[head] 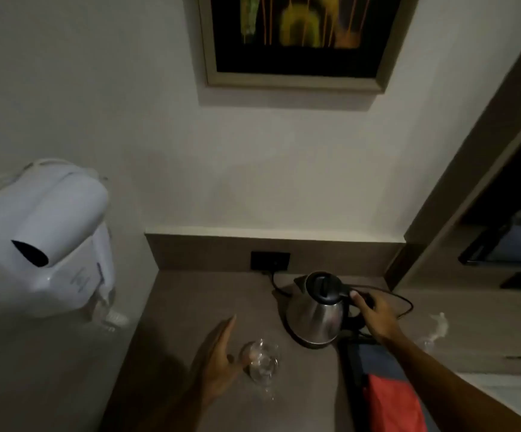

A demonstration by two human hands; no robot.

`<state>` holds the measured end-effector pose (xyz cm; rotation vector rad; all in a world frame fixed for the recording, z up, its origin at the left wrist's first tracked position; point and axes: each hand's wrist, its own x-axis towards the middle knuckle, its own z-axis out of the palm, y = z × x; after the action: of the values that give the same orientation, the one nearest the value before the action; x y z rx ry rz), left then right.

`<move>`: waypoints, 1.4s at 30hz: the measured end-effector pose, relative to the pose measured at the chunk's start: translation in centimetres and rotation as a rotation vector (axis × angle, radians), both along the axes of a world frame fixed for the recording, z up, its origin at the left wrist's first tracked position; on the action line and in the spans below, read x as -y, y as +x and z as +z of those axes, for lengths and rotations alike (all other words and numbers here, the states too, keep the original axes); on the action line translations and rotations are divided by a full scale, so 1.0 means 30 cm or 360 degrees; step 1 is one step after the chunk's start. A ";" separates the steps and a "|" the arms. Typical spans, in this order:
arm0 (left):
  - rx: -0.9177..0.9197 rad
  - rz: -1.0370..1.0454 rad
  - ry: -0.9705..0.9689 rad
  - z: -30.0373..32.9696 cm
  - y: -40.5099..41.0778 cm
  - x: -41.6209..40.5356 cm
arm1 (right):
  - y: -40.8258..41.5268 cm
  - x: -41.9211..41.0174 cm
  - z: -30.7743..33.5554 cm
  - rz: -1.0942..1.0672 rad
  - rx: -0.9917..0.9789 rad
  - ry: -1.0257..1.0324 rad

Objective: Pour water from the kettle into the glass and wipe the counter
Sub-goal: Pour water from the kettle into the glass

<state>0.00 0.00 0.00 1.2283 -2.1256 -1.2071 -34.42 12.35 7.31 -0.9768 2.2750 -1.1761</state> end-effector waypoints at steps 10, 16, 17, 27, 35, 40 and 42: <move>0.0170 -0.0223 0.0129 -0.125 -0.051 -0.090 | -0.047 0.037 -0.072 -0.0142 0.0413 -0.0077; 0.0082 -0.0124 0.0150 -0.155 -0.073 -0.119 | -0.028 0.053 -0.073 -0.0225 0.0607 -0.0077; 0.0079 -0.0106 0.0169 -0.152 -0.076 -0.120 | -0.026 0.056 -0.074 -0.0229 0.0631 -0.0090; 0.0097 -0.0025 0.0151 -0.151 -0.100 -0.100 | -0.022 0.112 0.000 -0.0089 0.0324 -0.0074; 0.0071 -0.0018 0.0042 -0.123 -0.093 -0.092 | -0.009 0.153 0.127 0.0402 -0.0064 -0.0002; 0.0080 -0.0038 0.0033 -0.113 -0.088 -0.090 | 0.052 0.163 0.174 0.0682 -0.0367 0.0150; 0.0089 -0.0057 0.0018 -0.115 -0.085 -0.088 | 0.077 0.165 0.185 0.0753 -0.0443 0.0169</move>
<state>-2.54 2.63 -3.44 1.2475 -2.1926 -1.2153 -32.10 7.42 12.87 -1.6052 2.1001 -0.7480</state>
